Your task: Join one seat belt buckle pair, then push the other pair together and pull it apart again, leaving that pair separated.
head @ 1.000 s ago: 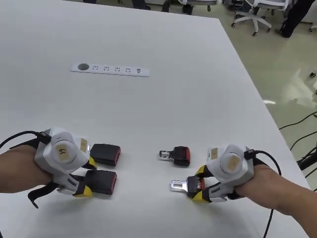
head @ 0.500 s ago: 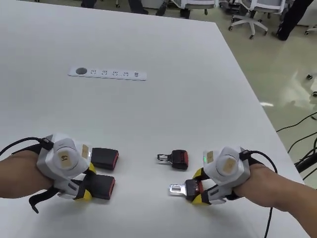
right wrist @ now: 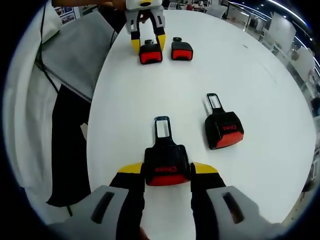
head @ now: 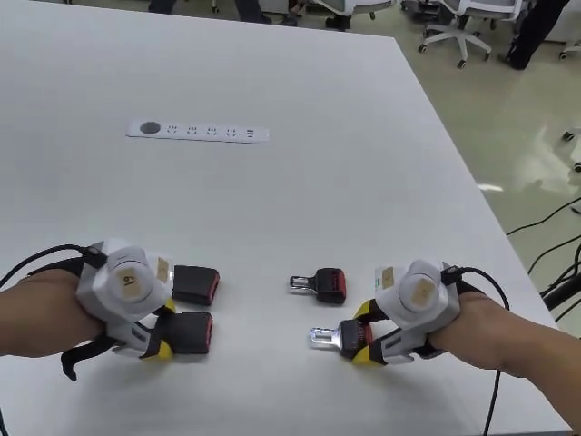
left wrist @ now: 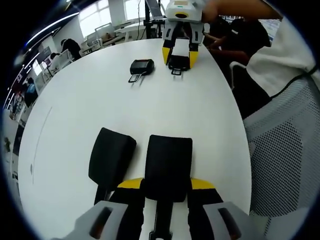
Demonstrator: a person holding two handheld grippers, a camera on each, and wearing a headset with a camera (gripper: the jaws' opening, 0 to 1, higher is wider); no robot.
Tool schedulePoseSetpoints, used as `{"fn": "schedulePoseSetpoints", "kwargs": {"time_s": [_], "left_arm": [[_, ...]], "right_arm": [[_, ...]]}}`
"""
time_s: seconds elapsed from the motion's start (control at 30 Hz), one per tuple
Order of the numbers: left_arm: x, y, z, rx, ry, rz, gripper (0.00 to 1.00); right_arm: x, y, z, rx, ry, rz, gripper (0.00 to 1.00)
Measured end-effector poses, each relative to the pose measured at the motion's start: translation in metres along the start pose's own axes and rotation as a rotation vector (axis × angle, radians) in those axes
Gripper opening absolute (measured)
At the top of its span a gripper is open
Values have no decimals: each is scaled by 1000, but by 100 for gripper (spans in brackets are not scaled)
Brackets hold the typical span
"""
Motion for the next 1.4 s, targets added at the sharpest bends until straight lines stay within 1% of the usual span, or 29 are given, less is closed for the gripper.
{"fn": "schedulePoseSetpoints", "kwargs": {"time_s": [0.17, 0.27, 0.33, 0.47, 0.57, 0.6, 0.7, 0.8, 1.03, 1.1, 1.2, 1.4], "left_arm": [[0, -1, 0, 16, 0, -11, 34], [-1, -2, -1, 14, -1, -16, 33], [-1, -1, 0, 9, -2, -17, 33], [-1, -1, -1, 9, -5, -18, 33], [-1, -1, -1, 10, -5, -16, 34], [0, -1, -1, 9, -5, -16, 34], [0, -1, -1, 5, -5, -15, 34], [0, 0, 0, 2, -5, -12, 34], [-1, 0, -1, -5, -5, -10, 34], [0, 1, -1, -9, -7, -11, 34], [-1, 0, -2, -11, -8, -11, 34], [0, 1, -2, -8, -6, -12, 34]], "right_arm": [[1, 0, 2, -7, 0, 1, 34], [2, 1, 1, -13, -1, 2, 34], [2, 1, 1, -15, -3, 0, 34], [0, 6, -1, -10, -7, -5, 34], [-2, 12, -5, -1, -5, -2, 33], [-5, 15, -6, 2, -4, 1, 33], [-6, 22, -11, 12, -1, 5, 33], [-13, 31, -16, 25, 3, 14, 33], [-22, 50, -27, 49, 18, 34, 33], [-24, 56, -30, 56, 18, 36, 33], [-27, 64, -36, 63, 16, 40, 33], [-34, 82, -47, 74, 16, 52, 33]]}}
Point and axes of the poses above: the centre of the closed fingertips' face, and the gripper's own axes: z roughly backward along the fingers, x roughly to its right, y roughly out of its top, the point moved 8 cm from there along z, roughly backward along the fingers, and after that the axes turned 8 degrees about -z, right-handed, at the moved point
